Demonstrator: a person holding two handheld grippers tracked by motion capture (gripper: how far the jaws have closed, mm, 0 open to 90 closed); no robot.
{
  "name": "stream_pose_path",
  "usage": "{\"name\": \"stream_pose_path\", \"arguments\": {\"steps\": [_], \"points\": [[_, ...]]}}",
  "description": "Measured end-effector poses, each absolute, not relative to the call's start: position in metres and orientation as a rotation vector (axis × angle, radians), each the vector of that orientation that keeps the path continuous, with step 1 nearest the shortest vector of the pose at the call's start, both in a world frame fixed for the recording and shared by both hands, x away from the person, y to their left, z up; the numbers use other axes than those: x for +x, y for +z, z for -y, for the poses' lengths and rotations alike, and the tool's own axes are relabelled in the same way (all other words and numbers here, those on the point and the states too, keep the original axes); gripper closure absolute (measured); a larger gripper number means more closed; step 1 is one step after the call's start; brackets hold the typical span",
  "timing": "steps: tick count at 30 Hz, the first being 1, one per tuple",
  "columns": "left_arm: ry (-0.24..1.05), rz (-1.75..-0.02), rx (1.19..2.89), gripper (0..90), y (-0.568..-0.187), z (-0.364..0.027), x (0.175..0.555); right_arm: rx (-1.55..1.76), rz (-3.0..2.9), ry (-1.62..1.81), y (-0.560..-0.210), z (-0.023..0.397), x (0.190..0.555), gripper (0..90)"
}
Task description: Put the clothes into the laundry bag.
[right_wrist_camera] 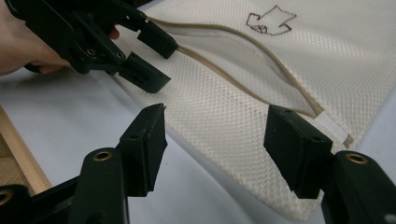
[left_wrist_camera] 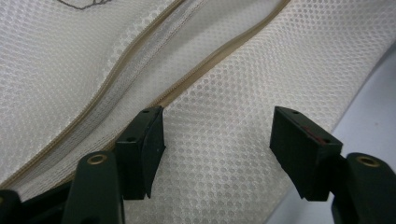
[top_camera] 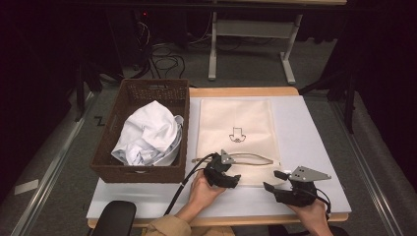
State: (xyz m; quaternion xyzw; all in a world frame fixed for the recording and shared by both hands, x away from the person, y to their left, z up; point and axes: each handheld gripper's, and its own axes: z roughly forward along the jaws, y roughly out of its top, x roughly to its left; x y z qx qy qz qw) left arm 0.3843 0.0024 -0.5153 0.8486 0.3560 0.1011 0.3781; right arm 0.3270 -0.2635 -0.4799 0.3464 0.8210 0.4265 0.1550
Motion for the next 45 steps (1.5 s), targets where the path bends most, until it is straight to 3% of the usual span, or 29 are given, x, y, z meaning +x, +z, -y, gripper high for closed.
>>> {"name": "stream_pose_path", "arguments": {"steps": [4, 9, 15, 20, 29, 34, 45], "points": [[0.298, -0.888, 2.162, 35.9, -0.519, -0.002, 0.381, 0.977, -2.357, 1.234, -0.479, 0.263, 0.328, 37.5], [0.359, -0.87, 2.129, 35.9, -0.524, -0.002, 0.378, 1.186, -2.456, 1.383, -0.479, 0.265, 0.34, 37.4], [0.366, -0.868, 2.126, 35.8, -0.525, -0.002, 0.377, 1.132, -2.509, 1.249, -0.471, 0.252, 0.346, 38.0], [0.385, -0.867, 2.128, 35.3, -0.525, -0.002, 0.375, 1.085, -2.497, 1.156, -0.466, 0.24, 0.356, 46.4], [0.381, -0.872, 2.125, 35.2, -0.525, -0.002, 0.376, 0.996, -2.492, 1.089, -0.456, 0.224, 0.37, 45.3], [0.379, -0.873, 2.124, 35.3, -0.525, -0.002, 0.376, 0.95, -2.477, 1.074, -0.449, 0.222, 0.375, 52.2], [0.376, -0.874, 2.123, 35.3, -0.525, -0.002, 0.376, 0.973, -2.484, 0.976, -0.456, 0.204, 0.406, 53.5]]}}
